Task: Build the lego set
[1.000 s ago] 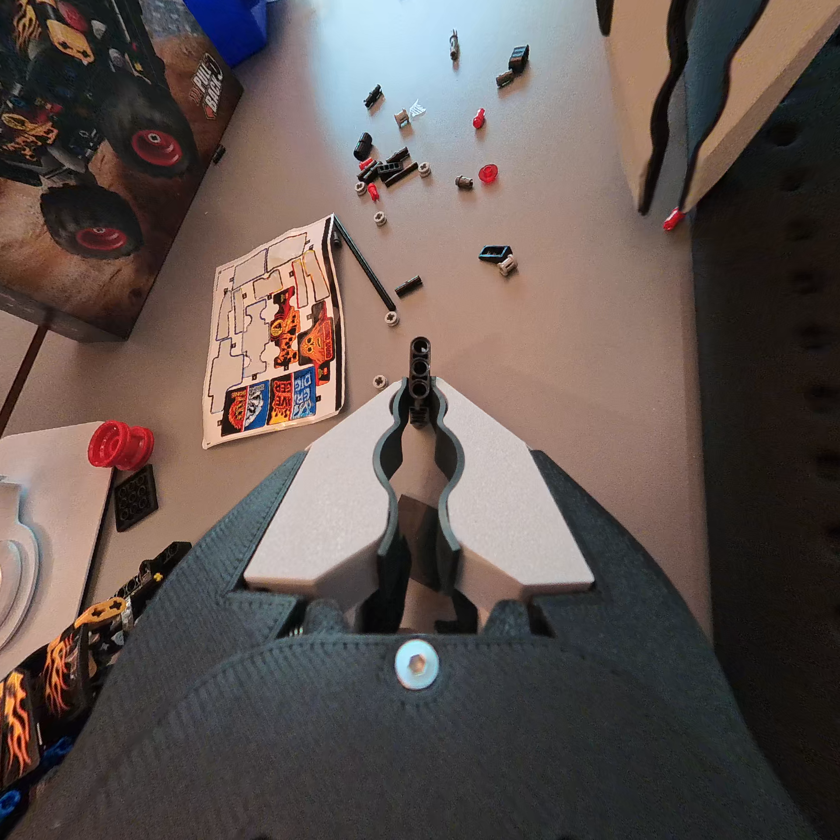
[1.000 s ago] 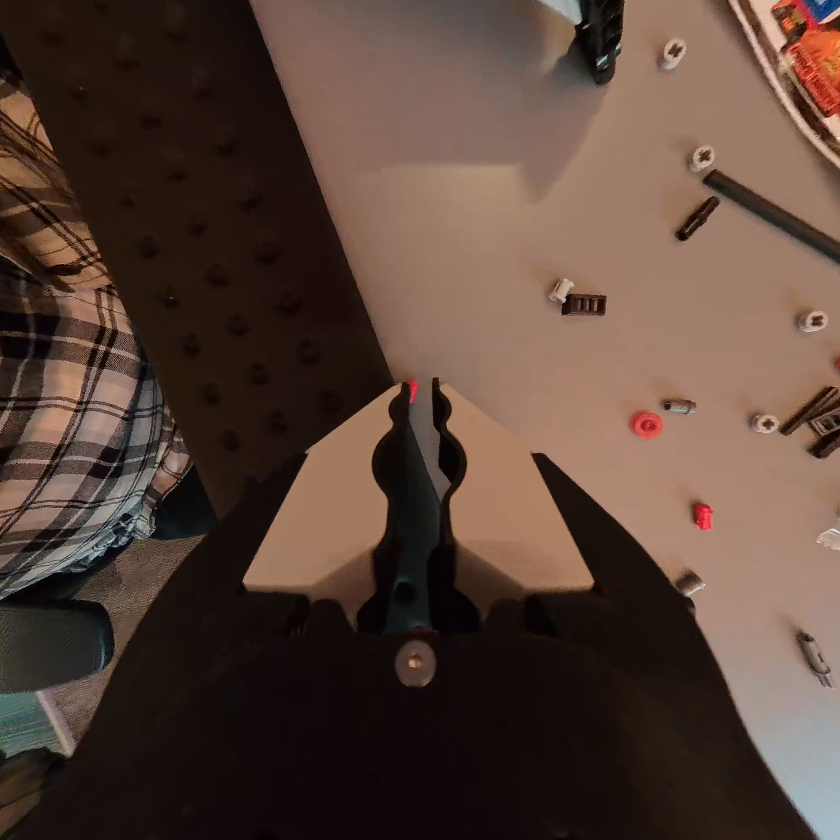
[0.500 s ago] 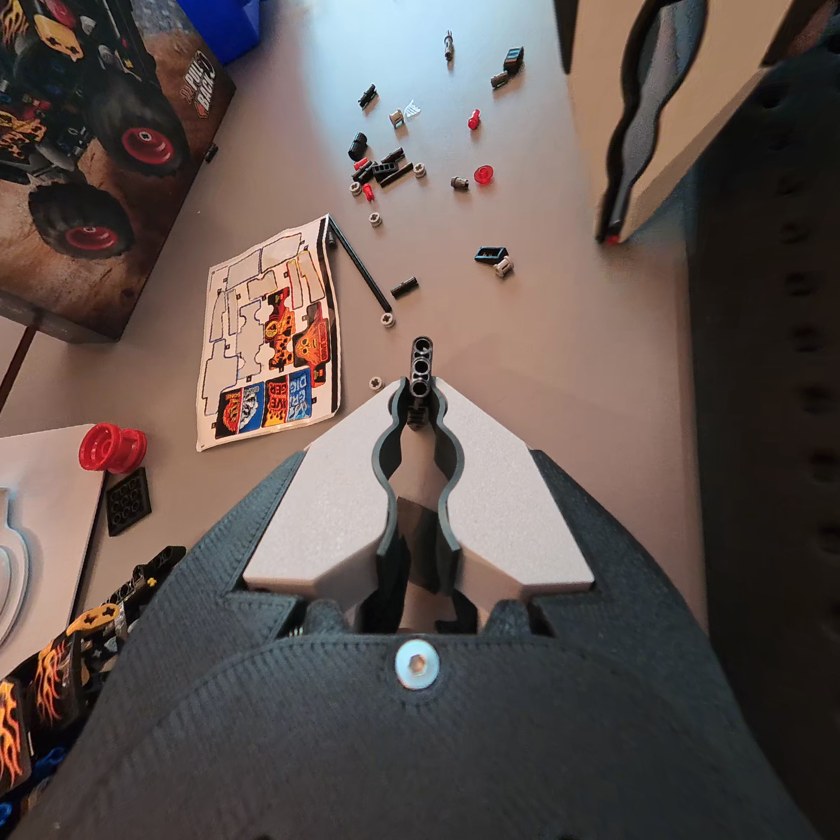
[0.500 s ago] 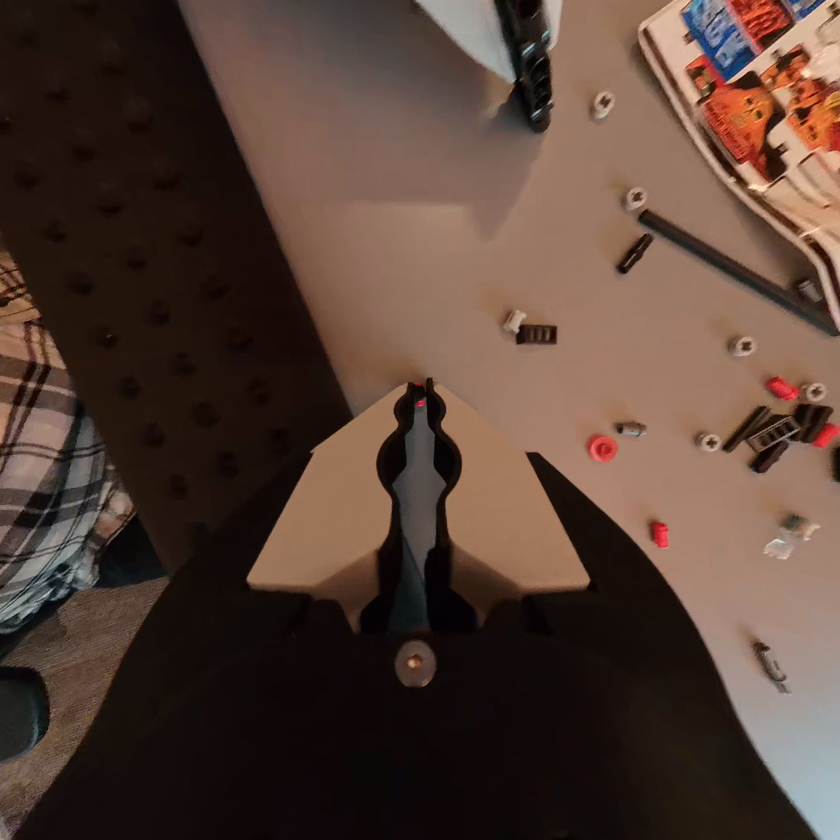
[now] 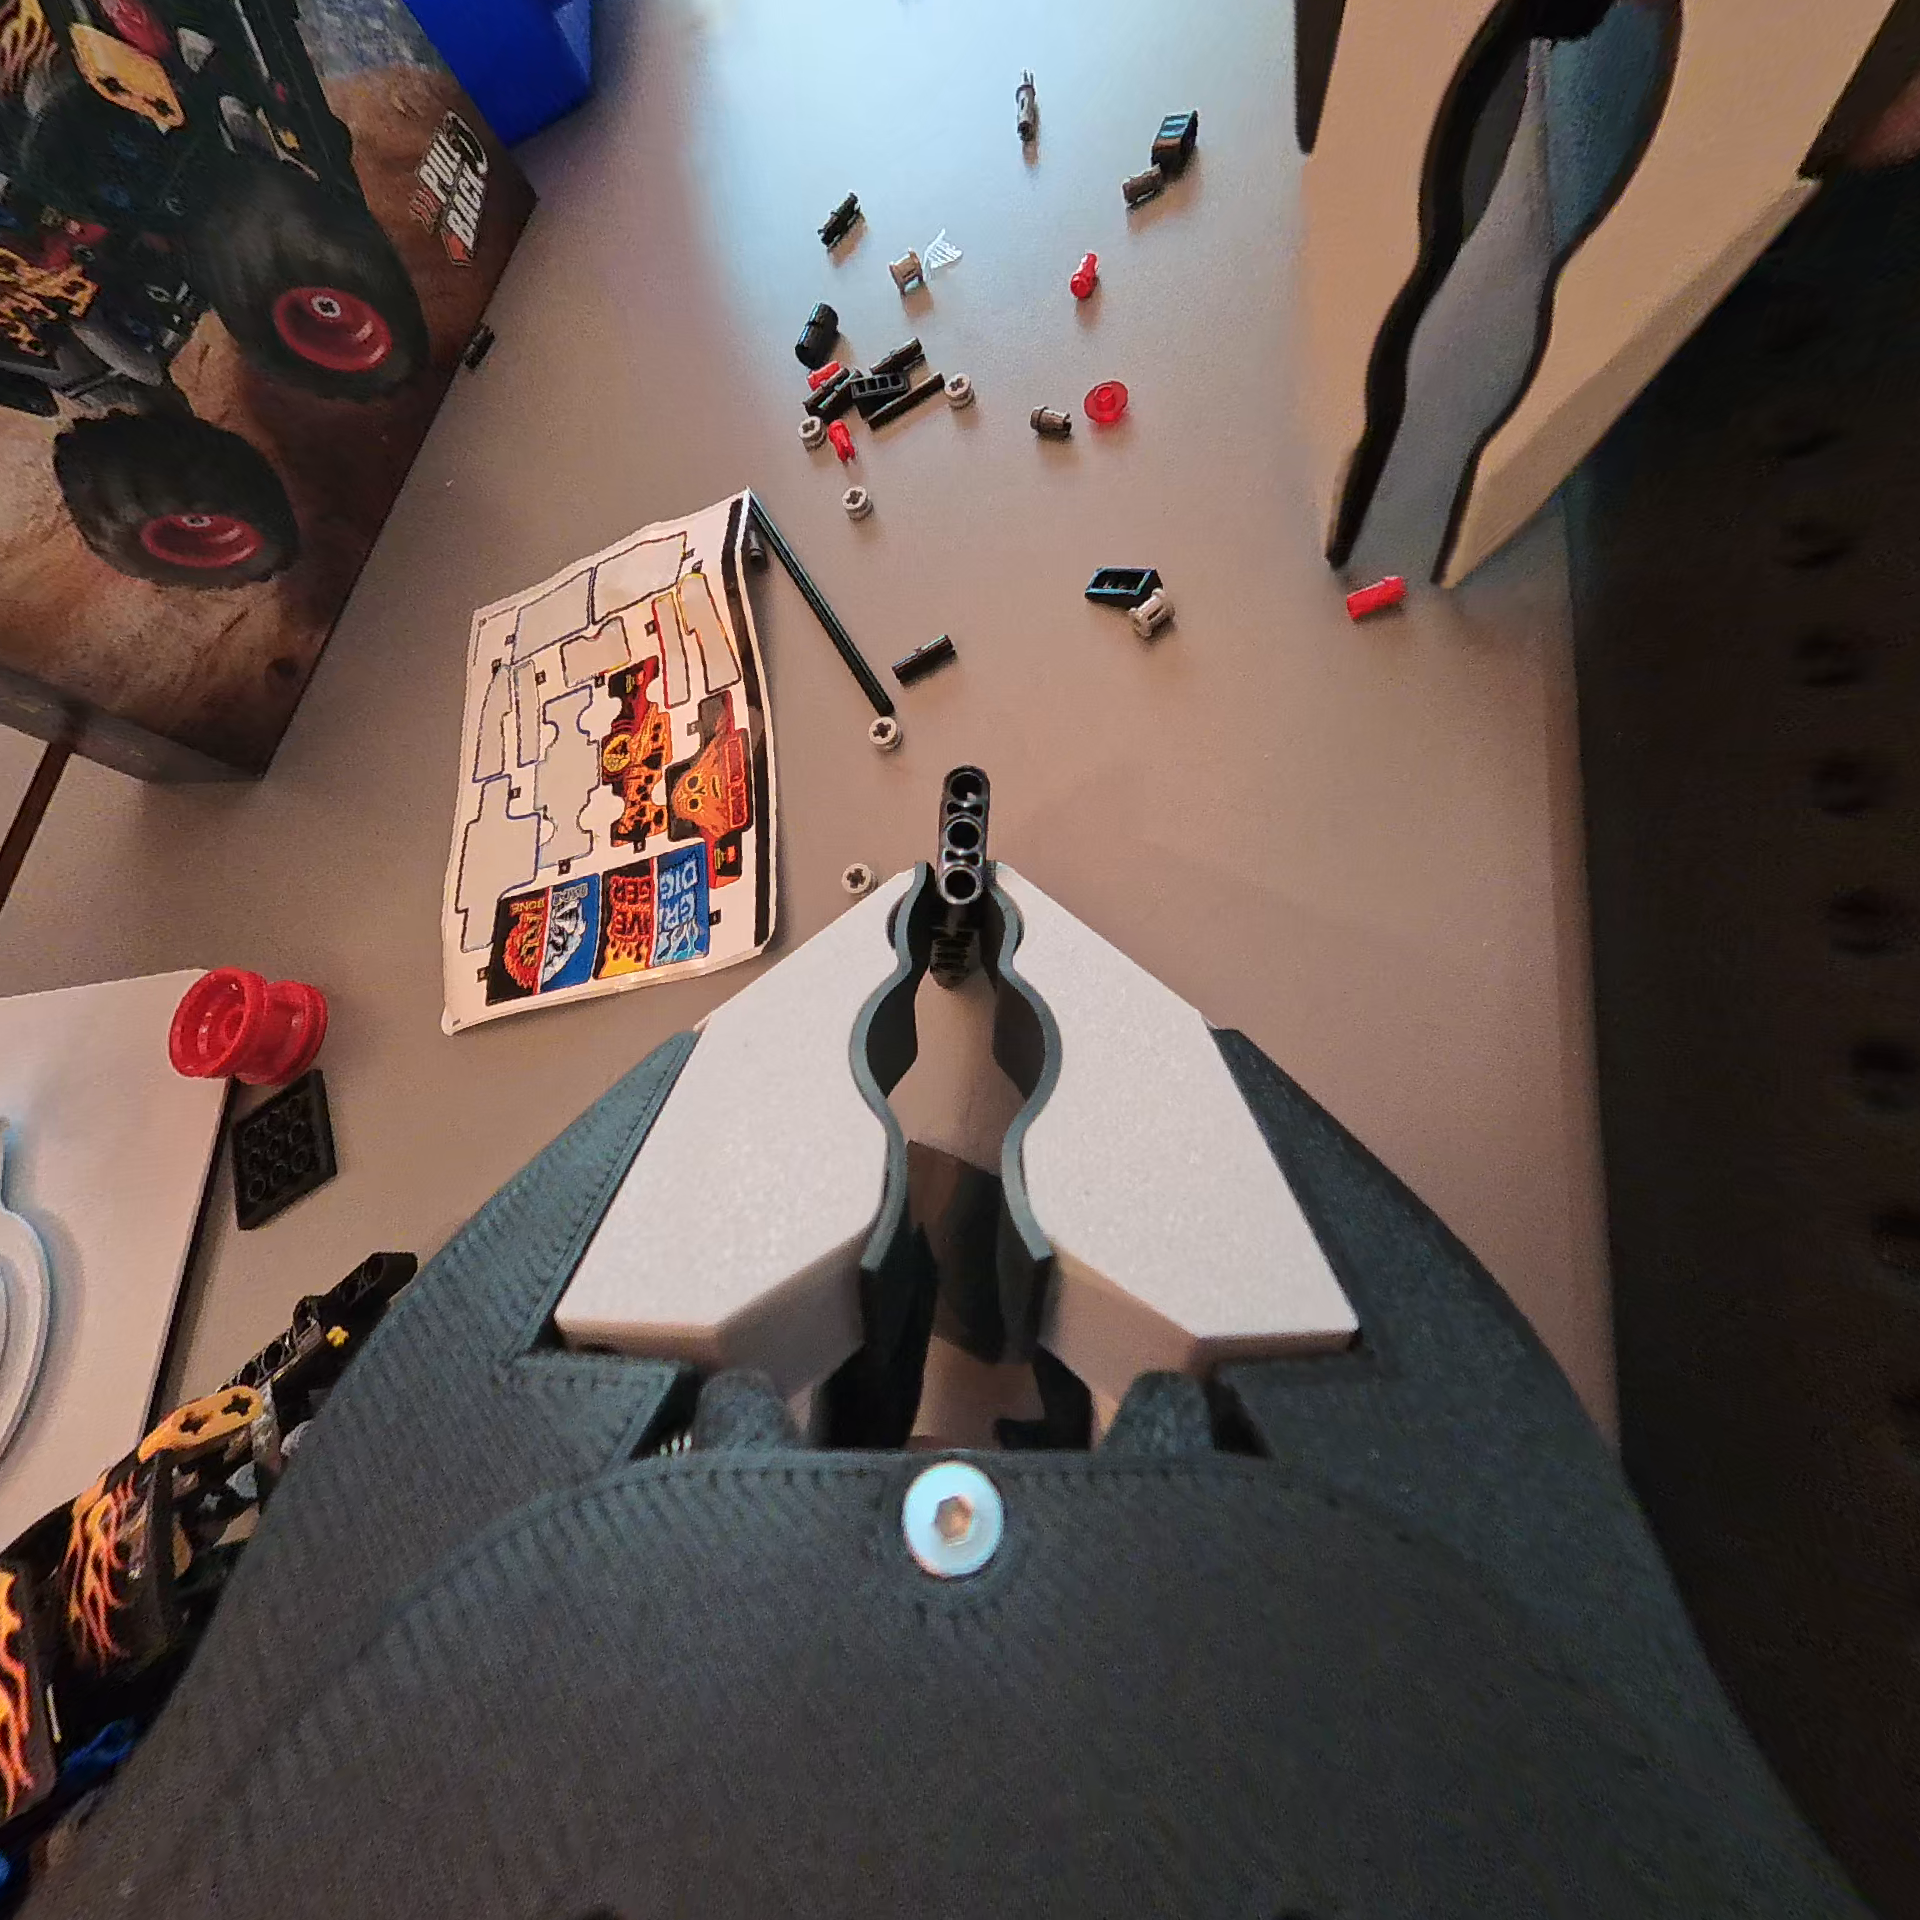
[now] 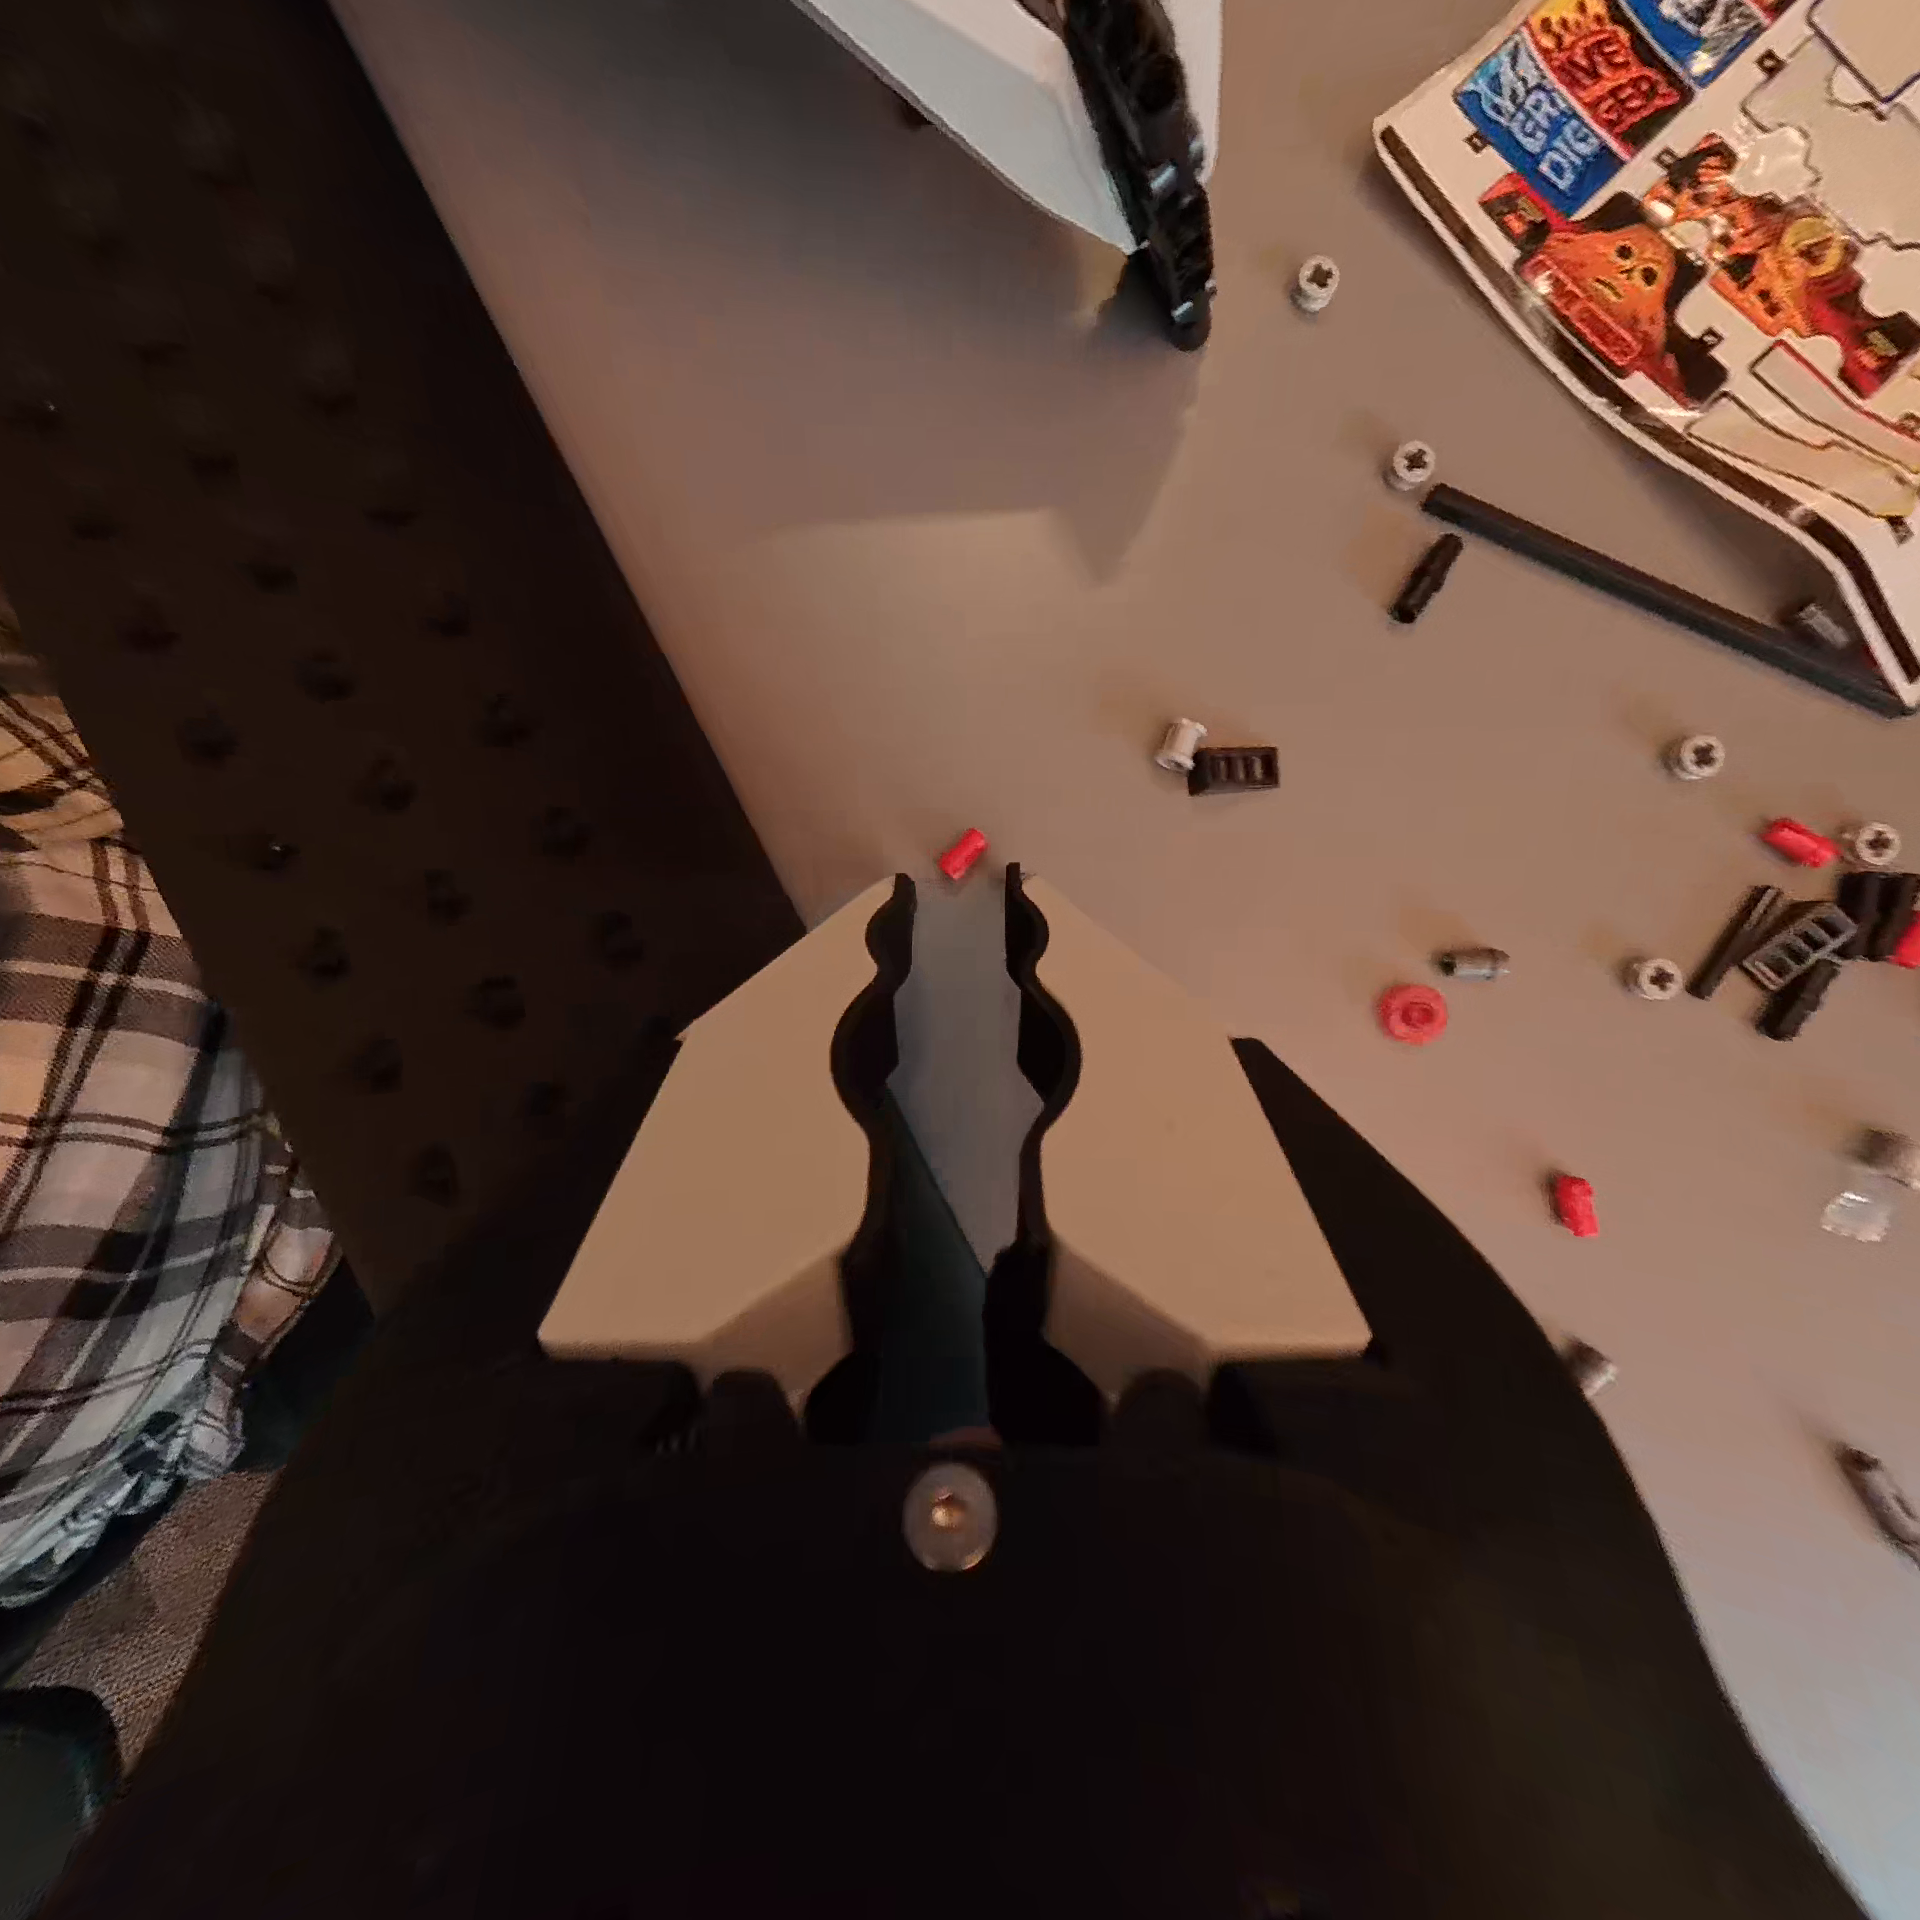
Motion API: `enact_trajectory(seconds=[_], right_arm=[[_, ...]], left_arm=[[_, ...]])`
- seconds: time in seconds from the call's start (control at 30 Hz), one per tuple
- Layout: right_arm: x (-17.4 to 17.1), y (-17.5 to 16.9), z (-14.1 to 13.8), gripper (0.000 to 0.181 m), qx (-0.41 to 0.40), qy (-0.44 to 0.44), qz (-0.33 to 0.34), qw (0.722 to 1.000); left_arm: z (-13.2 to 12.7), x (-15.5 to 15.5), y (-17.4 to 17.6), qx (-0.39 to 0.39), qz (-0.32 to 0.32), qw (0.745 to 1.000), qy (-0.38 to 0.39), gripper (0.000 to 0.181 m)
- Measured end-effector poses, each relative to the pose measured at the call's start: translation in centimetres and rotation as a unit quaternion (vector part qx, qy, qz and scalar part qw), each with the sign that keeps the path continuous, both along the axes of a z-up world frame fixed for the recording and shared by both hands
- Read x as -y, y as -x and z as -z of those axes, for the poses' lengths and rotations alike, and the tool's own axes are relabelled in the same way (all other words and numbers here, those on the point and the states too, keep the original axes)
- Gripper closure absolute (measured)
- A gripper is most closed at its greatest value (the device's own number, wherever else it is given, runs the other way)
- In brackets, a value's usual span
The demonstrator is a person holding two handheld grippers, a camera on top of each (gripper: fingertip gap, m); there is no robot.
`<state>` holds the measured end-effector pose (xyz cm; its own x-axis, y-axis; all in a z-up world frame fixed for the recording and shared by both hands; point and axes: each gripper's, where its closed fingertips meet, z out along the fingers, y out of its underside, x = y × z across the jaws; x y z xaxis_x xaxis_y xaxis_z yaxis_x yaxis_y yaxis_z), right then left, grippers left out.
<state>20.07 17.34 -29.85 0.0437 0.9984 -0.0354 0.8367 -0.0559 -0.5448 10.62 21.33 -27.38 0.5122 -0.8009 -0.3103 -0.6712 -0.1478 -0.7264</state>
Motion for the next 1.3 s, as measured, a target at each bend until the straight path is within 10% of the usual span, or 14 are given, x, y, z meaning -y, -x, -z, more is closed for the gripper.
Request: enact_trajectory(seconds=[0.7, 1.3], right_arm=[[-0.1, 1.4, -0.7, 0.179, -0.044, -0.071, -0.008, 0.996], [0.8, 3.7, -3.2, 0.178, -0.148, 0.057, -0.006, 0.987]], left_arm=[[0.5, 0.4, -0.5, -0.019, 0.017, 1.000, -0.006, 0.164], [-0.7, 3.1, -3.3, -0.060, 0.113, 0.987, -0.100, 0.125]])
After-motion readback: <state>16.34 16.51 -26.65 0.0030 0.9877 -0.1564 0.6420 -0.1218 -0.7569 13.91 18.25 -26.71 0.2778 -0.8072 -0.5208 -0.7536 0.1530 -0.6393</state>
